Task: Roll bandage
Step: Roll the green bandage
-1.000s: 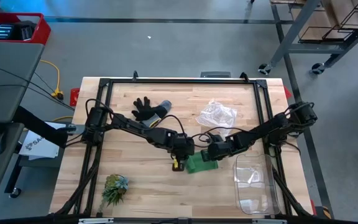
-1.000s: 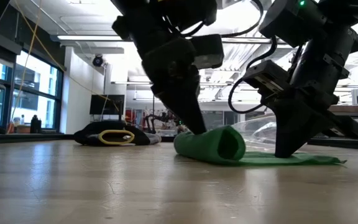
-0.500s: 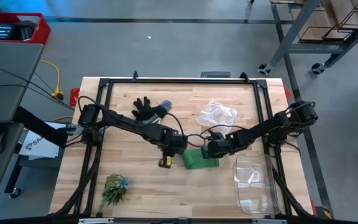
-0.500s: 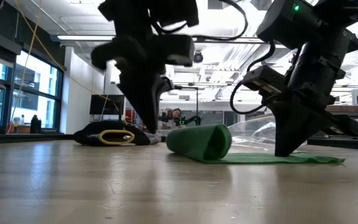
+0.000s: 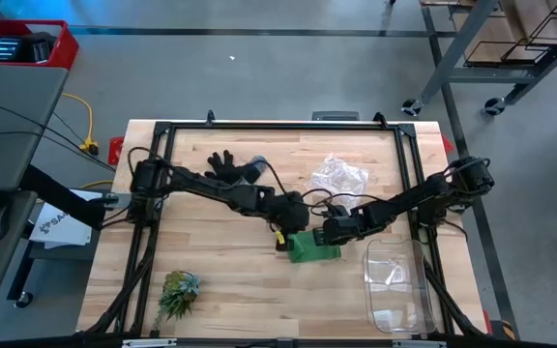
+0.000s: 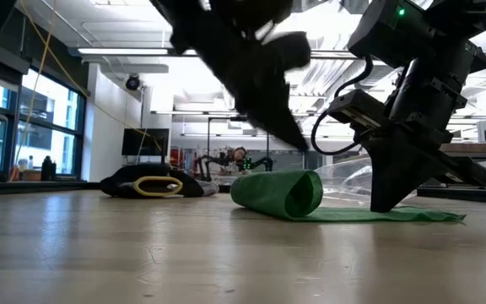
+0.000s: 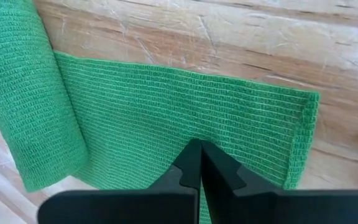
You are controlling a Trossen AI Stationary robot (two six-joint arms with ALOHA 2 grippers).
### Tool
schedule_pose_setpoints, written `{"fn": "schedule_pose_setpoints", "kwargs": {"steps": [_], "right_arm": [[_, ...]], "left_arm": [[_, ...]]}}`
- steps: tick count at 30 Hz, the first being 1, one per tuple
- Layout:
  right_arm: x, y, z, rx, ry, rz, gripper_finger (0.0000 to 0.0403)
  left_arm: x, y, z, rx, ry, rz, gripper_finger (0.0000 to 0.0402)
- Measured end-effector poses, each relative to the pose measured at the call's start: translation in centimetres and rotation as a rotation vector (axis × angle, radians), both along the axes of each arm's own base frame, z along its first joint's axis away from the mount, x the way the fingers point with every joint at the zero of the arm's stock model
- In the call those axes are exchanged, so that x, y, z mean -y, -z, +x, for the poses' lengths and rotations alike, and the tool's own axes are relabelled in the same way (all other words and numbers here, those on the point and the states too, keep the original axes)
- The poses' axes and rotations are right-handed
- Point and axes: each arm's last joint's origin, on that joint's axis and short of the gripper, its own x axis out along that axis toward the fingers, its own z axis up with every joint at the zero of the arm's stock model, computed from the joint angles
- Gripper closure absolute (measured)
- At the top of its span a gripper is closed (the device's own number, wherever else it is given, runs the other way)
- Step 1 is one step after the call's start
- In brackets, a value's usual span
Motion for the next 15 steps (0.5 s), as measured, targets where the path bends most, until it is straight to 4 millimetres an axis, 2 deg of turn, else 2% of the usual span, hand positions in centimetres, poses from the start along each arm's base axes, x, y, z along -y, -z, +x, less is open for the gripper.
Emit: {"fn": "schedule_pose_setpoints", "kwargs": {"steps": [3,6,10,15], "right_arm": [[0.0,0.0,0.0,0.005,0.0,0.0,0.0403],[0.0,0.0,0.1,0.008,0.0,0.001,0.0403],[0.0,0.0,0.1,0.009,0.001,0.0,0.0403],[0.0,0.0,0.1,0.007,0.002,-0.002,0.0403]], "left_arm": [[-0.1,1.9,0.1,-0.065,-0.02,0.026,0.0401],[0.1,2.8,0.1,-0.094,-0.02,0.035,0.0401],[0.5,3.1,-0.2,-0.134,-0.009,0.038,0.0401],[1.6,2.5,-1.4,-0.227,0.027,0.038,0.0402]]}}
